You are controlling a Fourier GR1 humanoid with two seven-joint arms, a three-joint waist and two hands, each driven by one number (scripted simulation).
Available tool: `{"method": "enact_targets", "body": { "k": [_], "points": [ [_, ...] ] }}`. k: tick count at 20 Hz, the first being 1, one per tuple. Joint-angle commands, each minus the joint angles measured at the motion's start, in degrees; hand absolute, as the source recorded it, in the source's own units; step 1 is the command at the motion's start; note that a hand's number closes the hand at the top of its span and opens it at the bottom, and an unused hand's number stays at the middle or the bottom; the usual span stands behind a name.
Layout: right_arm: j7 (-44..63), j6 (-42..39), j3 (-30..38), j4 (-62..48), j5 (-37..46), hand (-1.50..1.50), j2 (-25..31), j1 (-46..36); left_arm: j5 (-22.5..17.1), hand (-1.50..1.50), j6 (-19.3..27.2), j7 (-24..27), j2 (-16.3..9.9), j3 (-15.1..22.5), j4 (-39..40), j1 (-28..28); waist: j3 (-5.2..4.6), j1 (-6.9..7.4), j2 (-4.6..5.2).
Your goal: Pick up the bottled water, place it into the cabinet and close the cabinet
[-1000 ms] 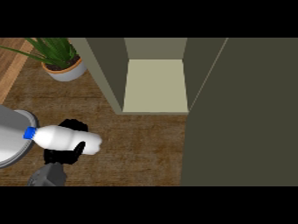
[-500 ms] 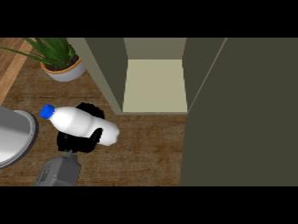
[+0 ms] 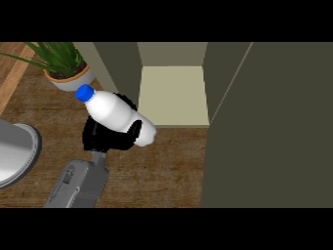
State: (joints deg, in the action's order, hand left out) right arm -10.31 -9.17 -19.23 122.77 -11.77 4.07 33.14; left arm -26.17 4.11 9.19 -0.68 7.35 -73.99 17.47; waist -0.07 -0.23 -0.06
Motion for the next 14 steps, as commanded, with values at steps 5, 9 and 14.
{"method": "enact_targets", "body": {
  "k": [5, 9, 14],
  "points": [
    [-2.83, -0.68, 0.83, -1.67, -0.98, -1.5, 0.22, 0.87, 5.44, 1.5, 9.96, -1.06, 0.39, 4.07, 3.08, 11.98, 0.12, -1.33, 0.1],
    [0.89, 0.49, -1.2, -0.36, -0.77, -1.5, -0.44, -1.07, 8.18, 1.5, 13.58, -2.16, -0.63, 3.4, 6.12, 16.61, 0.1, -2.19, 0.36],
    [-0.79, -1.53, 0.86, -1.92, -2.06, -1.5, 1.32, -0.73, 11.64, 1.5, 18.14, -2.51, -1.33, 4.49, 6.56, 17.43, 0.14, -2.89, 0.48]
  ]
}}
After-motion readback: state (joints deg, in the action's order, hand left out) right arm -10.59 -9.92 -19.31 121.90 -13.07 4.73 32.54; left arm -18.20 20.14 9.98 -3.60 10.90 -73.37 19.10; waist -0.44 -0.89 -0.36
